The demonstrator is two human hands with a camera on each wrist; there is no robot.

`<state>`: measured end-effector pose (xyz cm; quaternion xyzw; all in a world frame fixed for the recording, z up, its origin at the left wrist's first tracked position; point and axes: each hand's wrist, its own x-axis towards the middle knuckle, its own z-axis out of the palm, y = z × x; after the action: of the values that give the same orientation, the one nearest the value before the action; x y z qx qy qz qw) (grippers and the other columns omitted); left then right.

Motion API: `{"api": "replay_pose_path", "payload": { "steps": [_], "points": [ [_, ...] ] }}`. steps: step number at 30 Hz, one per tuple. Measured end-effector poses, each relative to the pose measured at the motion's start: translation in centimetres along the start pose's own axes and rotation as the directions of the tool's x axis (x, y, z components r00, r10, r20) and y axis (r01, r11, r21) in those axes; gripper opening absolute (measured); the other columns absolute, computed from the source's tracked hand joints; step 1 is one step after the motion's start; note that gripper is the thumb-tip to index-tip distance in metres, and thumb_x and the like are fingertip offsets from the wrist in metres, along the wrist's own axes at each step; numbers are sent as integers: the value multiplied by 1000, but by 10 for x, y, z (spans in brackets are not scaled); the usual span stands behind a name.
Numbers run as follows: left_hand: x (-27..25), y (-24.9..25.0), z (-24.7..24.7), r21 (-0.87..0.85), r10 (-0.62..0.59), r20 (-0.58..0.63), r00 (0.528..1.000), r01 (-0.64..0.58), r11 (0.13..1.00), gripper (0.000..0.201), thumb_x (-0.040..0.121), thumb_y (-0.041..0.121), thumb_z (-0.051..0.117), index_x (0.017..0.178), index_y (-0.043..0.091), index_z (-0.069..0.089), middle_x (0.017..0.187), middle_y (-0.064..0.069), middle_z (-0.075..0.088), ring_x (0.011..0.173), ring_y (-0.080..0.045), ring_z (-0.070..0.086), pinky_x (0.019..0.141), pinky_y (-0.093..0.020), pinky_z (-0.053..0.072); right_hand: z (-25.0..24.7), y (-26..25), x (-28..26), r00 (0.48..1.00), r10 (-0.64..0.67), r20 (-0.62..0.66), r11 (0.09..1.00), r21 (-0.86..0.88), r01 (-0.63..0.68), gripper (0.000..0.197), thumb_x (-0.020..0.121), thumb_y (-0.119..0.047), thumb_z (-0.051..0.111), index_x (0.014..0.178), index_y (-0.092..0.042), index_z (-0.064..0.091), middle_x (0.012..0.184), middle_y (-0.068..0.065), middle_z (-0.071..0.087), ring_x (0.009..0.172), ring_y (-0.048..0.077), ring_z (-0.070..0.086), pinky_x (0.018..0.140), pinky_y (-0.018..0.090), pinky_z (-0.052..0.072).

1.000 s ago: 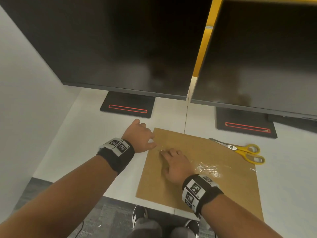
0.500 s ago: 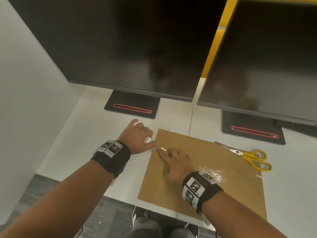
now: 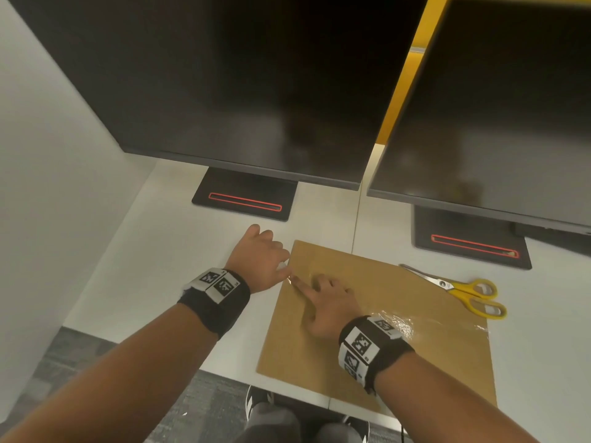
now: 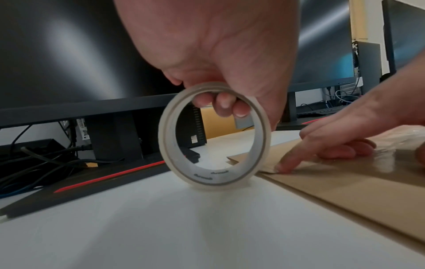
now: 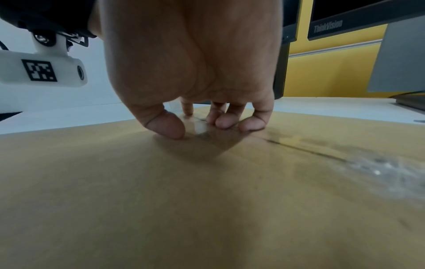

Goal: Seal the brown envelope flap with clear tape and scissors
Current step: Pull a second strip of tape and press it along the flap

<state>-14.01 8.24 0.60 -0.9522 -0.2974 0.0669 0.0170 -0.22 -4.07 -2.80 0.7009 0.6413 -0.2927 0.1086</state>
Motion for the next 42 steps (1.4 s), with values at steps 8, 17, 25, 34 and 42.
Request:
{"api": "replay_pose_path", "payload": {
  "steps": [8,17,25,34,42],
  "points": [
    [-4,1,5,25,39,-65,997,-38,999,39,90,47,47,71,18,66,67,3,63,73,-21,51,78,-37,24,-3,-2,8,999,-5,38,998,-60,7,91,76,-34,54,145,-47,-5,141,6,28,129,31,33,99,43,39],
    [-7,1,11,76,53,-102,993,-45,996,31,81,41,53,60,22,65,57,8,59,63,-20,54,76,-36,28,-6,-2,10,997,-24,67,998,-61,28,95,75,-36,56,143,-50,-8,137,7,31,124,31,36,97,41,41],
    [-12,3,15,68,92,-102,991,-85,994,28,82,42,55,67,24,69,64,9,62,73,-21,60,95,-43,27,-9,-4,14,996,-5,92,996,-84,12,92,74,-32,57,144,-47,-1,136,9,32,122,29,39,96,39,43],
    [-29,-11,-1,117,-24,261,965,-7,993,38,97,44,34,123,29,57,127,6,61,129,-20,43,117,-49,1,-7,0,10,998,-24,57,999,-41,26,97,74,-33,59,142,-52,-7,138,9,29,125,29,36,103,43,36],
    [-39,7,13,174,-129,226,966,90,981,31,99,33,37,121,24,57,123,3,59,124,-23,45,115,-54,-2,-10,-1,15,996,-7,86,998,-55,12,96,77,-25,59,144,-50,-5,139,10,30,125,29,38,100,41,41]
  ]
}}
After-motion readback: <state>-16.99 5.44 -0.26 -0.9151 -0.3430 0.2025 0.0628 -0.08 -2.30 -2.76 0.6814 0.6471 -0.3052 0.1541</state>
